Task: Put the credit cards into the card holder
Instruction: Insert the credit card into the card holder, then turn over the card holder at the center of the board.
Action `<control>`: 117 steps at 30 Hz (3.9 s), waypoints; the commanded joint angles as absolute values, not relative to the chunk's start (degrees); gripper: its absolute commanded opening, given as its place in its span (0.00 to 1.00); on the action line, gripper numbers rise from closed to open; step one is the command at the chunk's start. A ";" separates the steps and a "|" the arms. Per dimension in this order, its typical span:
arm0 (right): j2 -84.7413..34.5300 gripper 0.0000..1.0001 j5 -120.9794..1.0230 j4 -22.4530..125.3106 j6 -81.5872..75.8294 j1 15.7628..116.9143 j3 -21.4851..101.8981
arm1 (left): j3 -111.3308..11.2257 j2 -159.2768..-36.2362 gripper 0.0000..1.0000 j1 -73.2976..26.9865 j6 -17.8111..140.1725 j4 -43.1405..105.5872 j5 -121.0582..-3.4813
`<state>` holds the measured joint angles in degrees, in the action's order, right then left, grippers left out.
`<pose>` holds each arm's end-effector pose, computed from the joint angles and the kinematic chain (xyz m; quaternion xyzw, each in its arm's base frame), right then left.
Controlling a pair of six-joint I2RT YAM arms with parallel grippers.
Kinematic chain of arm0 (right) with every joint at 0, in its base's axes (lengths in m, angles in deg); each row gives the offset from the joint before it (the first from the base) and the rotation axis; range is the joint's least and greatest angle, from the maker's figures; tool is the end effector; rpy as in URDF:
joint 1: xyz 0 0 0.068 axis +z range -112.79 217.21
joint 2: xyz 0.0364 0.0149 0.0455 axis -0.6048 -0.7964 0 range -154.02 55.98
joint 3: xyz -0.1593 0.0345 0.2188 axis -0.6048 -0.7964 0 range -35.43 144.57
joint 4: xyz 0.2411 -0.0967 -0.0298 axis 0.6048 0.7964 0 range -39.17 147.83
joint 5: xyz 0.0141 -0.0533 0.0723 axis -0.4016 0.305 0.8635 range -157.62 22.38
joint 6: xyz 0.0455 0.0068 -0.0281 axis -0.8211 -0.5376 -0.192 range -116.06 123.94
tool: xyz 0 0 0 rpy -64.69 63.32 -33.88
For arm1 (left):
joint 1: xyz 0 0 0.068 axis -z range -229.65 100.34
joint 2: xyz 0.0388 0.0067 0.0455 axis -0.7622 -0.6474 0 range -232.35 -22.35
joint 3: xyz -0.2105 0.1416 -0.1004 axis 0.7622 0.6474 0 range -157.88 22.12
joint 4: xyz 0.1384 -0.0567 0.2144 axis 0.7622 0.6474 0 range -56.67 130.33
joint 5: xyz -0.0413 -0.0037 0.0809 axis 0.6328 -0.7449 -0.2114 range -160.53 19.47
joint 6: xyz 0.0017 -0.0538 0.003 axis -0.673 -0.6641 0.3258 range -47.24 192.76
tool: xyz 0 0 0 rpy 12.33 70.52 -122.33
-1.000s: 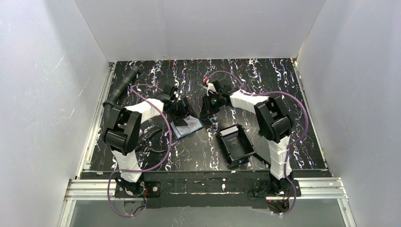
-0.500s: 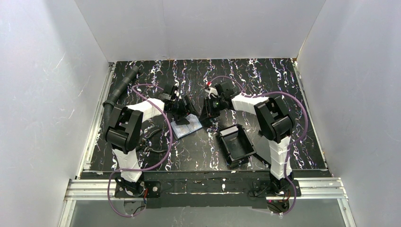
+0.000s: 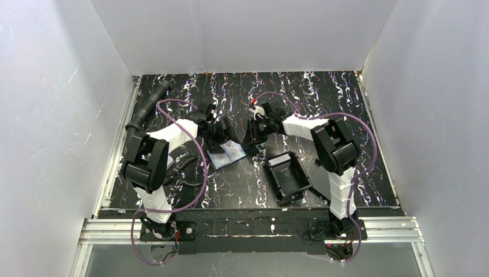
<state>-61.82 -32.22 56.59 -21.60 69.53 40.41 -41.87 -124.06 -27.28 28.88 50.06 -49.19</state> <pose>0.3565 0.2498 0.1517 -0.1620 0.8805 0.4144 0.1636 0.3338 -0.1514 0.1824 -0.1190 0.9299 -0.3116 0.1549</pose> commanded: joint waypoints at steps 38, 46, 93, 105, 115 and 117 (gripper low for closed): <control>-60.21 0.19 -27.47 42.83 -30.84 71.01 35.58 | -43.93 -129.37 0.73 -24.11 27.52 40.85 -46.93; -59.30 0.18 -28.18 41.69 -31.62 70.20 34.33 | -40.96 -122.21 0.76 -24.17 28.91 41.30 -47.45; -59.52 0.36 -31.72 51.62 -24.46 69.47 36.21 | -37.64 -127.07 0.33 -24.32 28.00 43.28 -53.30; -58.57 0.37 -31.89 52.18 -24.70 69.68 34.86 | -36.93 -127.11 0.32 -24.43 28.11 43.08 -53.22; -57.15 0.35 -27.25 45.19 -30.39 70.08 33.15 | -36.77 -126.68 0.32 -24.43 28.10 42.90 -53.22; -55.77 0.34 -26.31 42.57 -32.85 70.08 31.56 | -36.86 -126.50 0.32 -24.40 28.28 42.92 -53.30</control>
<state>-59.22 -29.45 47.57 -29.78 69.59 32.97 -38.24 -126.64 -24.68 27.66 41.88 -52.75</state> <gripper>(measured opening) 0.347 0.323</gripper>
